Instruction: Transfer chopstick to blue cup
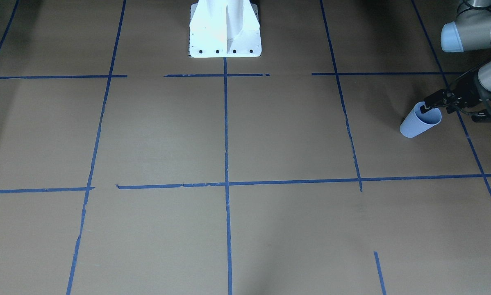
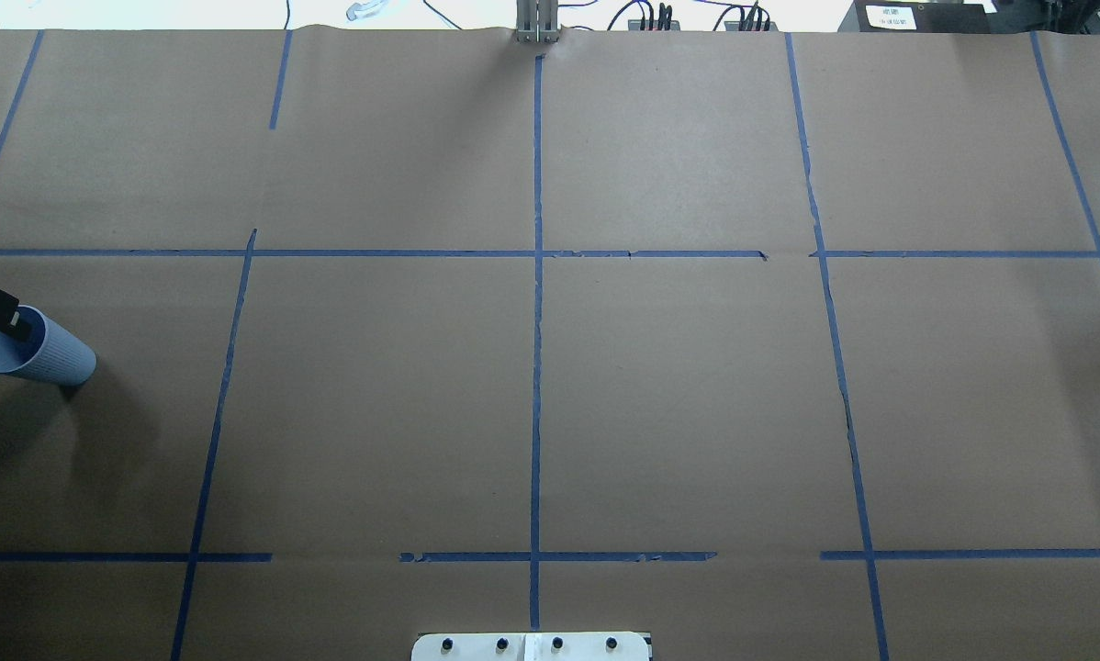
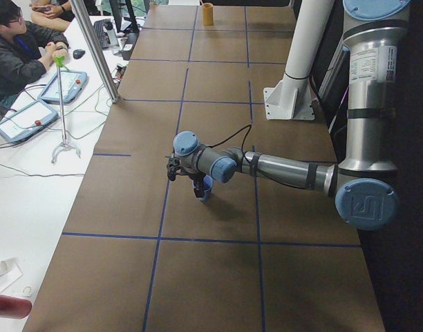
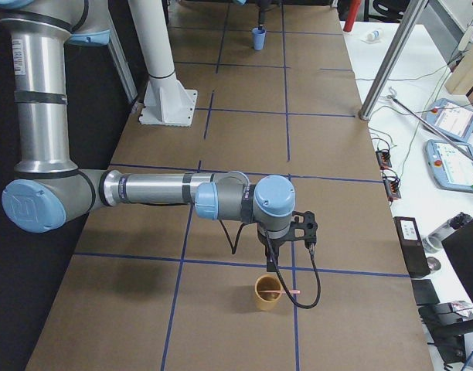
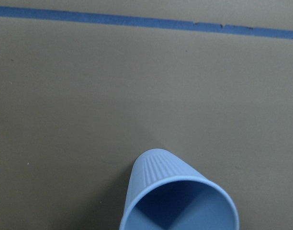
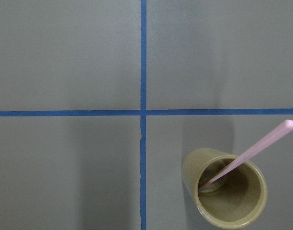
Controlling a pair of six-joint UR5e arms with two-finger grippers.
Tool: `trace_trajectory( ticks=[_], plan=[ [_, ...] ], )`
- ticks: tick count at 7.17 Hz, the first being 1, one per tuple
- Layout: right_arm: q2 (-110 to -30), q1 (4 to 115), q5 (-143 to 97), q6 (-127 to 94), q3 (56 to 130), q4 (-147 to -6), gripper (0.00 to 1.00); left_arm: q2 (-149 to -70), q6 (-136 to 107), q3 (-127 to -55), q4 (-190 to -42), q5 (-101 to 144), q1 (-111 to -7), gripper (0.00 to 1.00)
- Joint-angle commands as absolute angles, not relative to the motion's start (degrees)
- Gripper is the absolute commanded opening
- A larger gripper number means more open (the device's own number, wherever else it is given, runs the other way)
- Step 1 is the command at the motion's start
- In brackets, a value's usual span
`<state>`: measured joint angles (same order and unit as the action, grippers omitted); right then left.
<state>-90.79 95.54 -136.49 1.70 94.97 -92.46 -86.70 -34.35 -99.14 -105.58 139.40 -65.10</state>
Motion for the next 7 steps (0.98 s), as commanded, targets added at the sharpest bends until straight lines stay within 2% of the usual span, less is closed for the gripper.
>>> trace_trajectory(
  ticks=[1,3,4,5,6,7],
  plan=[
    [-90.79,95.54,-136.49,1.67,95.01,-92.46,1.00,-86.22,-34.28,-98.53,-105.56,137.22,-64.78,1.00],
    [-90.62,95.54,-136.32,1.76,95.01,-92.46,1.00,-86.48,-34.28,-97.65,-105.64,136.93,-64.60,0.96],
    [-90.62,95.54,-136.41,1.67,95.10,-92.46,1.00,-86.57,-34.19,-97.82,-105.73,136.93,-64.51,0.73],
    [-90.53,95.54,-136.32,1.67,95.10,-92.46,1.00,-86.57,-34.19,-98.00,-105.82,136.93,-64.51,0.41],
    [-90.53,95.54,-136.41,1.67,95.01,-92.46,1.00,-86.57,-34.28,-98.09,-105.73,136.93,-64.42,0.21],
    [-90.53,95.54,-136.49,1.76,95.01,-92.46,1.00,-86.66,-34.45,-98.17,-105.73,136.93,-64.42,0.12]
  ],
)
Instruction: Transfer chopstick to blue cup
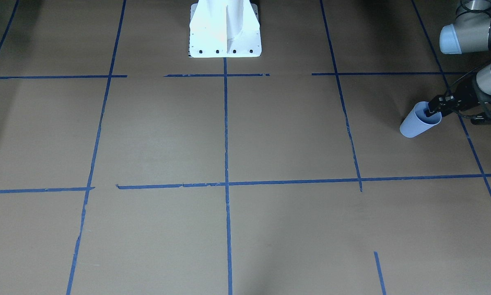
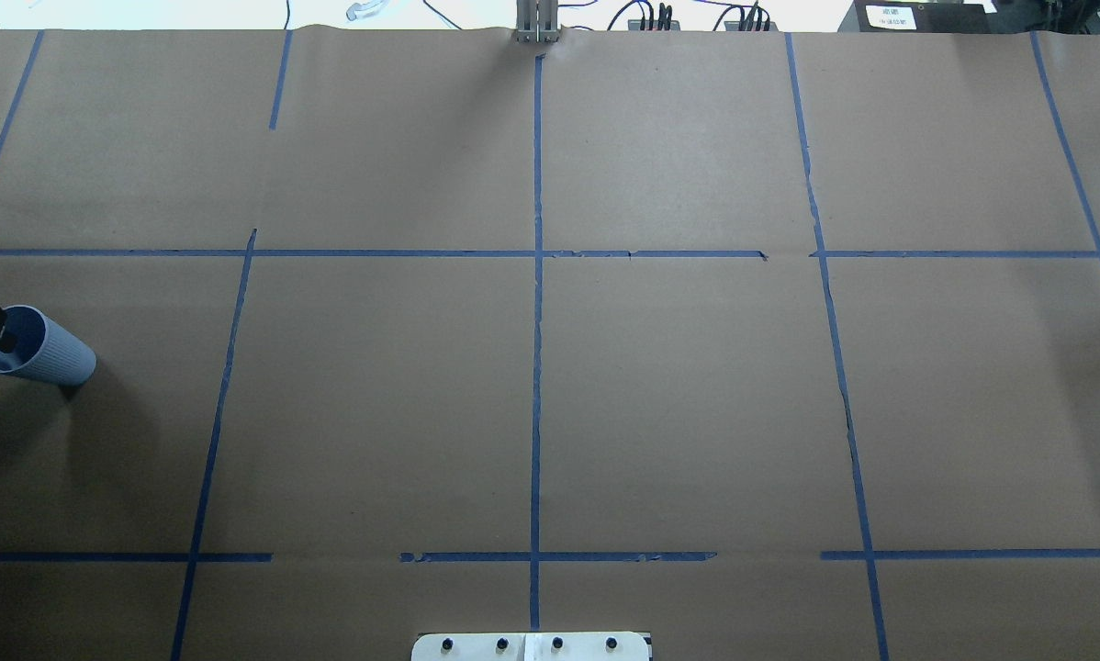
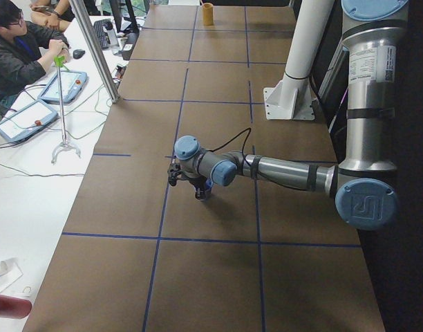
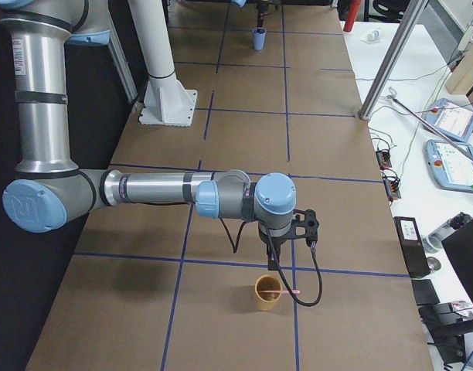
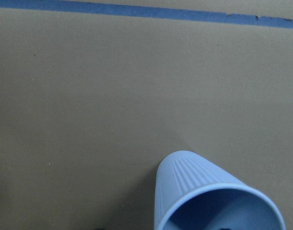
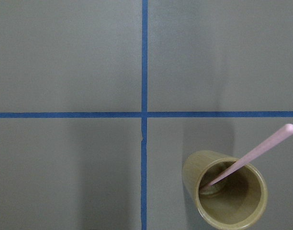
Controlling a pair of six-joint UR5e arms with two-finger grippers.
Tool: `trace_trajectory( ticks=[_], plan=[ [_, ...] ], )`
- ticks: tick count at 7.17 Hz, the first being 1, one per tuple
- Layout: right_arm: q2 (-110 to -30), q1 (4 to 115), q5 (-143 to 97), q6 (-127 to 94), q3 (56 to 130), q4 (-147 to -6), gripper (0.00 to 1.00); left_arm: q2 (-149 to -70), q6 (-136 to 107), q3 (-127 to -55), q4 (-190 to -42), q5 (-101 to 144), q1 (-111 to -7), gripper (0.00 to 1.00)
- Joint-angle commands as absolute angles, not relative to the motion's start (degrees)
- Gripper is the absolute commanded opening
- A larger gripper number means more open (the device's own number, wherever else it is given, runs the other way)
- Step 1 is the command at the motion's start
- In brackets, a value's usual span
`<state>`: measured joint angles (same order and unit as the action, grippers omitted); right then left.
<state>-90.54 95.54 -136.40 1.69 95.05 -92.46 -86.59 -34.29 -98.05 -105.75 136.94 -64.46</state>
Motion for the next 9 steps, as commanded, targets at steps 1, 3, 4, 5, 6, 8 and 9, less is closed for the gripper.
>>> trace_trajectory(
  ticks=[1,3,4,5,6,8,9],
  plan=[
    [-90.61,95.54,-136.49,1.76,95.01,-92.46,1.00,-86.66,-34.98,-98.70,-105.73,136.93,-64.42,0.06],
    [-90.62,95.45,-136.67,1.76,94.92,-92.29,1.00,-85.87,-35.16,-106.03,-102.51,137.55,-65.04,0.00],
    [-90.62,95.45,-136.67,1.67,95.01,-92.20,1.00,-86.91,-35.16,-111.57,-94.21,137.20,-65.13,0.00],
    [-90.18,95.28,-136.58,1.76,97.97,-92.02,1.00,-89.19,-35.24,-116.32,-87.87,136.94,-65.04,0.00],
    [-90.09,95.27,-136.58,1.41,99.48,-92.37,1.00,-94.86,-39.33,-117.50,-83.63,136.76,-65.04,0.00],
    [-90.70,95.19,-136.76,1.23,99.14,-92.11,1.00,-111.28,-59.58,-116.20,-77.74,133.27,-54.41,0.00],
    [-90.88,95.19,-136.84,1.23,99.14,-92.11,1.00,-120.58,-70.03,-112.19,-76.56,126.54,-47.01,0.00]
  ],
)
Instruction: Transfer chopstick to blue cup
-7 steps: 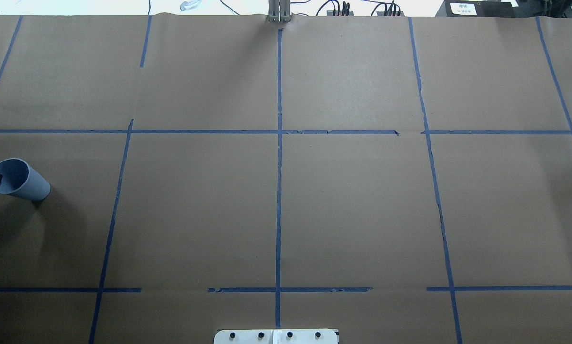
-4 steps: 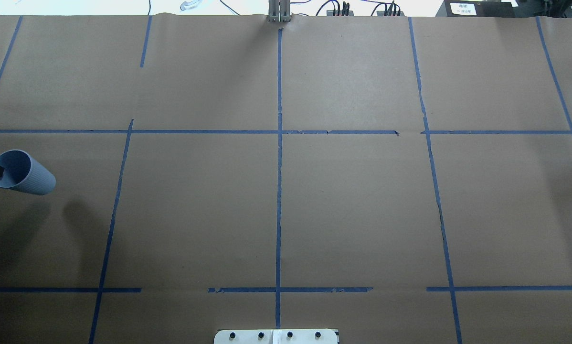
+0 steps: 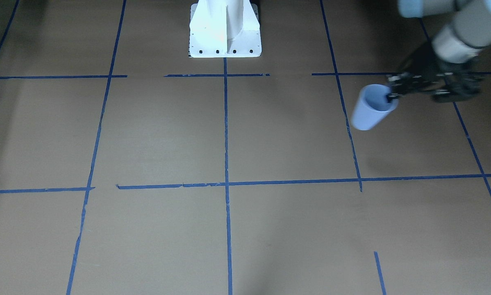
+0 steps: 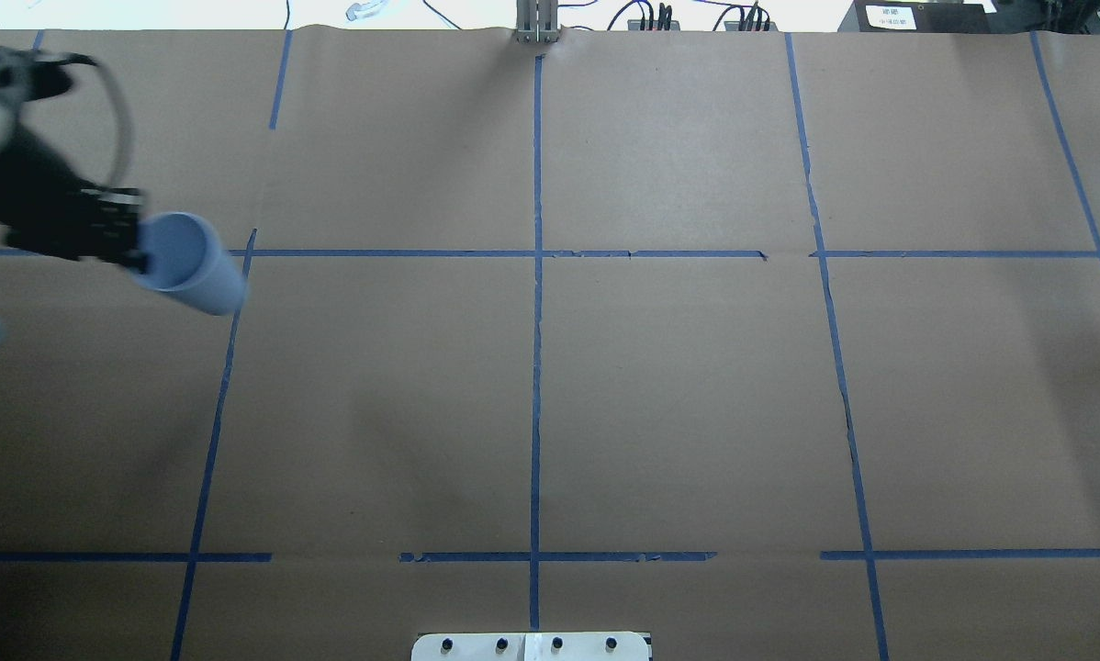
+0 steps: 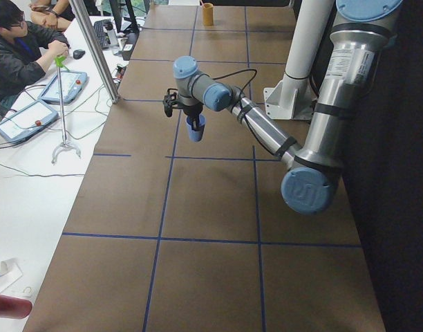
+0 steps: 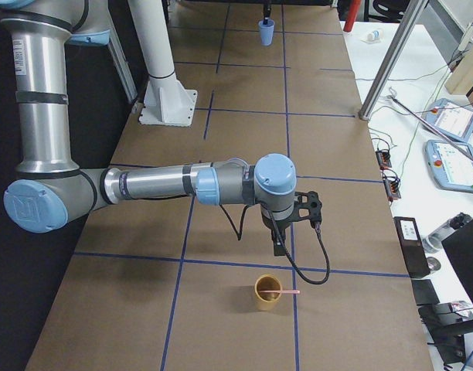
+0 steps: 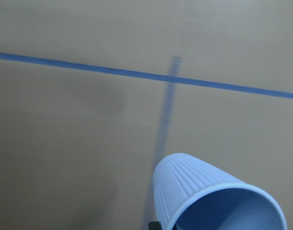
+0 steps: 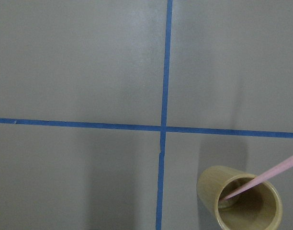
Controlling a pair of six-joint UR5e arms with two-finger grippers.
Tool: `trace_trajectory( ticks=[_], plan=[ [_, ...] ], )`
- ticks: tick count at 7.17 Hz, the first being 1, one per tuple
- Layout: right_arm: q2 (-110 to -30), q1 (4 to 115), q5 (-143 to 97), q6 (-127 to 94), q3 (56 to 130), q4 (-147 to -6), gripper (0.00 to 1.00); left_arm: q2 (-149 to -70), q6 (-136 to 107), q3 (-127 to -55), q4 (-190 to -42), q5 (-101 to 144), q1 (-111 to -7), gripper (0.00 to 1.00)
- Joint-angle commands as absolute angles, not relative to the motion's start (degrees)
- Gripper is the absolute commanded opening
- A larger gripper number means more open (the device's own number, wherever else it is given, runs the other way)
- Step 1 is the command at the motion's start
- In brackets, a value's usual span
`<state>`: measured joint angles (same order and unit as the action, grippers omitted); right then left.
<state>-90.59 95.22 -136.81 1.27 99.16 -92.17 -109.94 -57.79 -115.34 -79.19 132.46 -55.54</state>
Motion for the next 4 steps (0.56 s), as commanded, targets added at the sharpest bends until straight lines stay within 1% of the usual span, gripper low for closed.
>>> trace_trajectory(
  ticks=[1,2,3,4],
  plan=[
    [-90.97,95.19,-136.85,1.06,99.14,-92.11,1.00,-127.81,-76.14,-106.23,-77.25,125.43,-43.71,0.00],
    [-91.31,95.19,-136.93,0.97,98.97,-92.20,1.00,-133.45,-78.98,-101.39,-77.34,125.33,-41.16,0.00],
    [-91.32,95.19,-137.19,0.97,98.96,-92.28,1.00,-136.72,-79.45,-96.99,-79.95,124.03,-39.65,0.00],
    [-91.32,95.19,-137.81,0.79,98.96,-92.20,1.00,-138.76,-81.19,-90.94,-86.59,122.80,-37.99,0.00]
  ],
)
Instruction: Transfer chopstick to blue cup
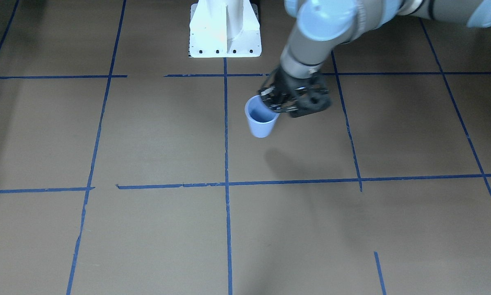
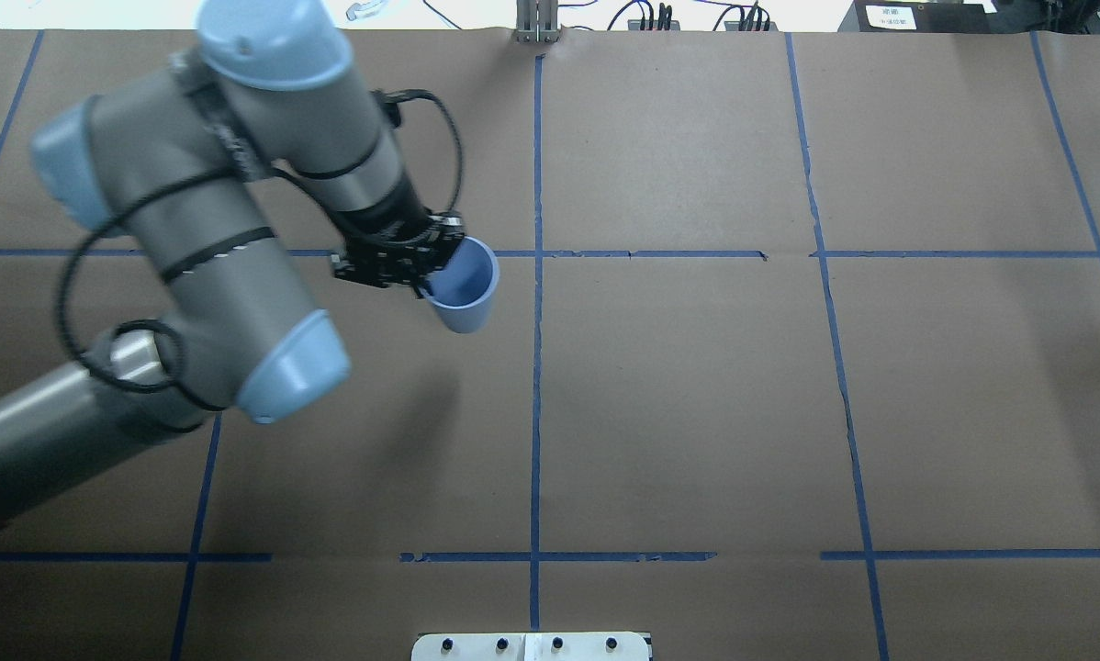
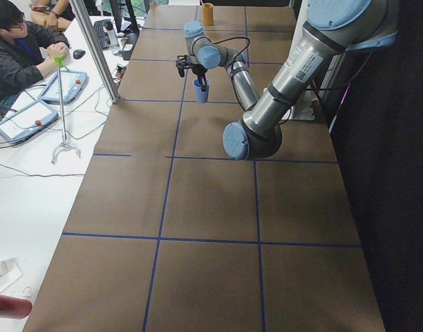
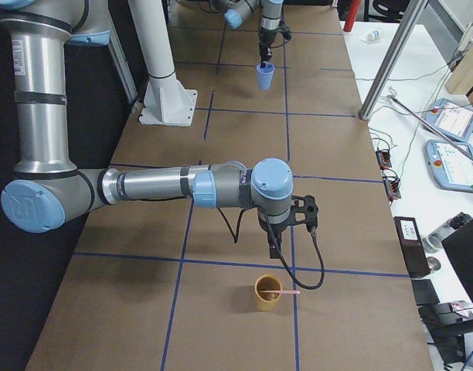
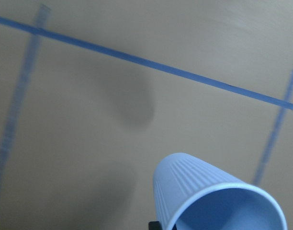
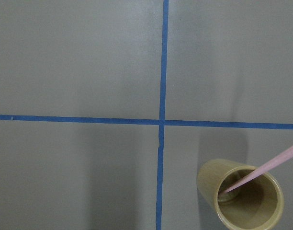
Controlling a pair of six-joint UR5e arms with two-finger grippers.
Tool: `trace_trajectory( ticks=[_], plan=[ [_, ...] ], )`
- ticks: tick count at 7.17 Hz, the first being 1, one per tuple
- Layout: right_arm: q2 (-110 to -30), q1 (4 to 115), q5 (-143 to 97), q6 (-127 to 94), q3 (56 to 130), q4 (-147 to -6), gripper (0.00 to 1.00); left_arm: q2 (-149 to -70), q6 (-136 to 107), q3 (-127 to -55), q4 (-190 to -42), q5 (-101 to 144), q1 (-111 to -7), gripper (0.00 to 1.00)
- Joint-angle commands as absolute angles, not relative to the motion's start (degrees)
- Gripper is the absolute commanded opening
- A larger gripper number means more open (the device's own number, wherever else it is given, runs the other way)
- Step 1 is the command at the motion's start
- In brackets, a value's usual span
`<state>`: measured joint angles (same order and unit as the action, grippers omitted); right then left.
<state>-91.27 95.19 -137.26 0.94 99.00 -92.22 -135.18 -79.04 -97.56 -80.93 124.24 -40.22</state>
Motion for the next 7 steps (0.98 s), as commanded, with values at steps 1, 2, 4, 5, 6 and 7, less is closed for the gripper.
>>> trace_trajectory(
  ticks=[1,2,4,5,6,7],
  plan=[
    [-91.32,95.19,-137.73,0.79,98.96,-92.20,1.00,-140.35,-81.47,-86.53,-90.40,122.70,-37.71,0.00],
    [-91.23,95.19,-137.72,0.79,98.96,-92.20,1.00,-140.36,-81.39,-86.40,-90.61,122.70,-36.66,0.00],
    [-91.23,95.19,-137.72,0.79,98.88,-92.20,1.00,-139.93,-81.39,-86.40,-90.62,122.70,-35.78,0.00],
    [-91.23,95.19,-137.72,0.88,98.88,-92.20,1.00,-139.49,-81.39,-86.31,-90.62,122.70,-35.16,0.00],
    [-91.23,95.19,-137.72,0.97,98.88,-92.20,1.00,-139.05,-81.39,-86.31,-90.62,122.35,-34.37,0.00],
    [-91.23,95.19,-137.72,0.97,98.88,-92.20,1.00,-138.96,-81.39,-85.87,-91.75,121.56,-33.67,0.03]
  ],
)
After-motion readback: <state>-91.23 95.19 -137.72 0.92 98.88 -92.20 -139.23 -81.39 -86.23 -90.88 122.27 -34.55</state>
